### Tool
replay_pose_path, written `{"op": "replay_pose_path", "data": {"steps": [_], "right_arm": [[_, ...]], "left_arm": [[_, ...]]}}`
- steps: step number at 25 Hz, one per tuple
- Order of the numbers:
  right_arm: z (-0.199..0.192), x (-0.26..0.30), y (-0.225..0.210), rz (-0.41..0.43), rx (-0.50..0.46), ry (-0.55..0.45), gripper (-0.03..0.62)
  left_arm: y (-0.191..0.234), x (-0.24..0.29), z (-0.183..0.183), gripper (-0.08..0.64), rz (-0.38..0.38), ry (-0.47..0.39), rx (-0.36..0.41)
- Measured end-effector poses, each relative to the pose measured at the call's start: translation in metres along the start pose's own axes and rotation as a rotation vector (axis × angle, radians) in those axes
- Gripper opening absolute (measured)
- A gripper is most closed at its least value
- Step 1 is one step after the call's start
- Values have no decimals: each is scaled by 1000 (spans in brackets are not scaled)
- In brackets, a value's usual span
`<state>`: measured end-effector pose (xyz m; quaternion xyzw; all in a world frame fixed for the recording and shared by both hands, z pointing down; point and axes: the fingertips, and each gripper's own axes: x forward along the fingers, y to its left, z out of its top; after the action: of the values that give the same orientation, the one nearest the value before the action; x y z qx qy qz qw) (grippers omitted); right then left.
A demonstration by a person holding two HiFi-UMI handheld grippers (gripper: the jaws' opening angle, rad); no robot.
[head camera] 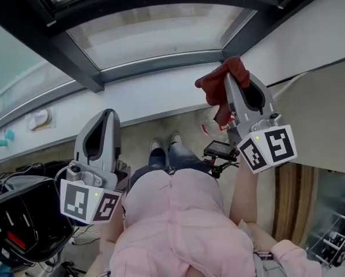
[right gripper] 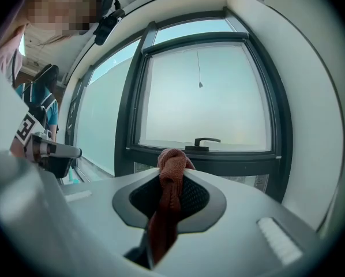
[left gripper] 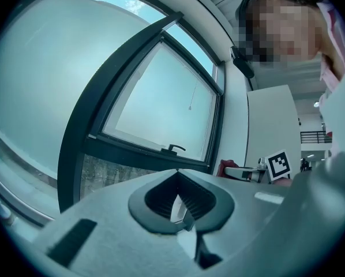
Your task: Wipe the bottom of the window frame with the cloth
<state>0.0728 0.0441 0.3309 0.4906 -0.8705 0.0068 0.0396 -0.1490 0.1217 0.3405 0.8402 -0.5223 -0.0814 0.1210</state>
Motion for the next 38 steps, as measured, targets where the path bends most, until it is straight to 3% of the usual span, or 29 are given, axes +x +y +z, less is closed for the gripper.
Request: {"op": "replay_pose_path", "data": {"steps": [10,18,25,38], "right_arm": [[-12,-10,12,50,33,74,60],[-53,-14,-11,87,81,118,60],[-61,0,-28,122,90,134,60],[-67,3,-3,118,106,135,60]], "left_arm": [[-11,4,-5,0,13,54,-37],[-27,23,-30,0,61,96,-9],[-26,29,-38,0,134,105,-28],[-14,15,-44,0,106,125,-39]]}}
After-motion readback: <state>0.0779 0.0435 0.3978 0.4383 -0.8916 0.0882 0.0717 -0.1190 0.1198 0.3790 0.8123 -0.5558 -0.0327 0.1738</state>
